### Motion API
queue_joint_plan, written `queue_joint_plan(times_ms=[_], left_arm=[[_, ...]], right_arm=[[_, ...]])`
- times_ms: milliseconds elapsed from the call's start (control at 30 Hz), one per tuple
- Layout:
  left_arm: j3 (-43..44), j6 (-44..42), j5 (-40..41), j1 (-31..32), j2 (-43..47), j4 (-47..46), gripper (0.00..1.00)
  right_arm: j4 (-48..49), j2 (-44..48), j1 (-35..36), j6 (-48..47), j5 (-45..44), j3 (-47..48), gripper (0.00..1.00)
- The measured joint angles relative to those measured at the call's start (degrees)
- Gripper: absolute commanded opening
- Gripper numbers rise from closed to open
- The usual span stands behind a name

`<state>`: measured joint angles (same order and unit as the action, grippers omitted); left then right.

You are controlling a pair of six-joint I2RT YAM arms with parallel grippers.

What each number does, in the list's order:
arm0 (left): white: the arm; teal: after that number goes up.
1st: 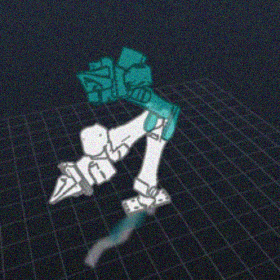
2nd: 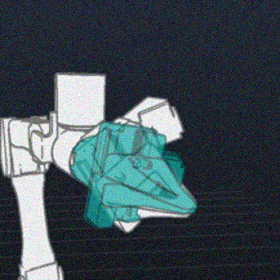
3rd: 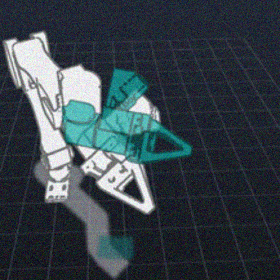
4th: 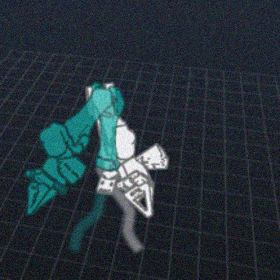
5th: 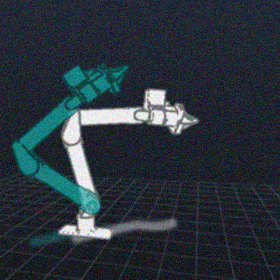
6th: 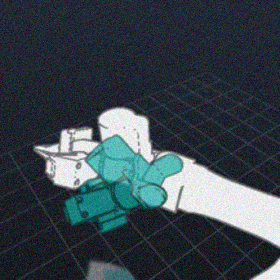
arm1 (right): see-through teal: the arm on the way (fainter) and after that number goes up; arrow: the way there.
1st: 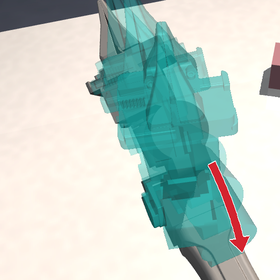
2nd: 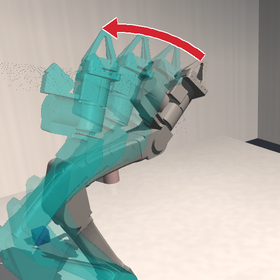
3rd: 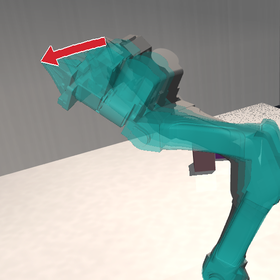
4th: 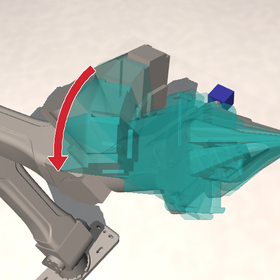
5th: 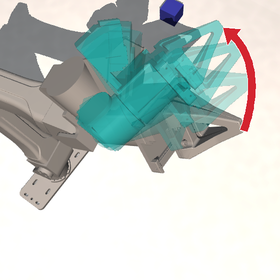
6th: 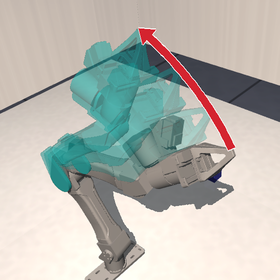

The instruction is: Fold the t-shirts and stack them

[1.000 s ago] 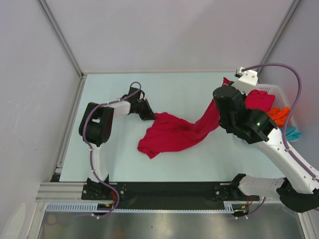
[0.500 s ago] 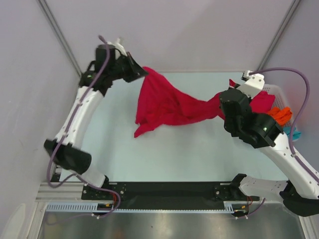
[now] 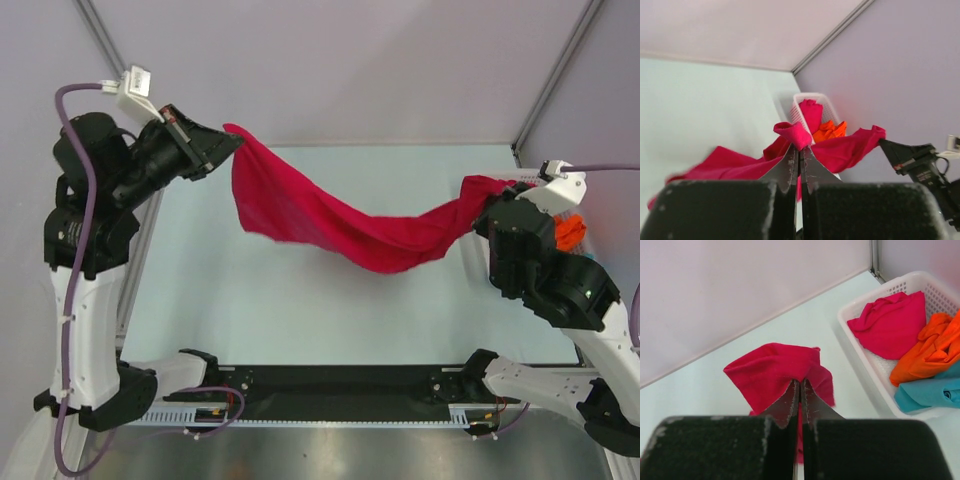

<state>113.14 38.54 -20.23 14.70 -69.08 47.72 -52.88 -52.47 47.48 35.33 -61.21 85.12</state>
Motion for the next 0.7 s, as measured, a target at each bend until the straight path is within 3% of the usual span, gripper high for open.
queue_joint_plan(times_ms=[233, 567, 600, 633, 700], left_arm=[[-1.9, 0.0, 0.5, -1.3, -3.6, 3.7, 0.0], [-4.5, 0.0, -1.4, -5.5, -1.2, 3.8, 0.0], [-4.5, 0.0, -2.0, -6.3, -1.1, 3.8, 0.0], [-4.5, 0.0, -2.4, -7.6, -1.1, 3.8, 0.0], [-4.6, 0.0, -3.6, -9.9, -1.0, 3.8, 0.0]], right_arm=[[-0.1, -0.8, 0.1, 0.9, 0.1, -0.2, 0.0], [0.0, -4.7, 0.2, 1.4, 1.3, -3.4, 0.0], [0.1, -5.6, 0.2, 1.4, 1.9, -3.7, 0.02], [0.0, -6.0, 0.2, 1.4, 2.3, -3.8, 0.12], [0.0, -6.5, 0.2, 1.7, 3.0, -4.0, 0.2]])
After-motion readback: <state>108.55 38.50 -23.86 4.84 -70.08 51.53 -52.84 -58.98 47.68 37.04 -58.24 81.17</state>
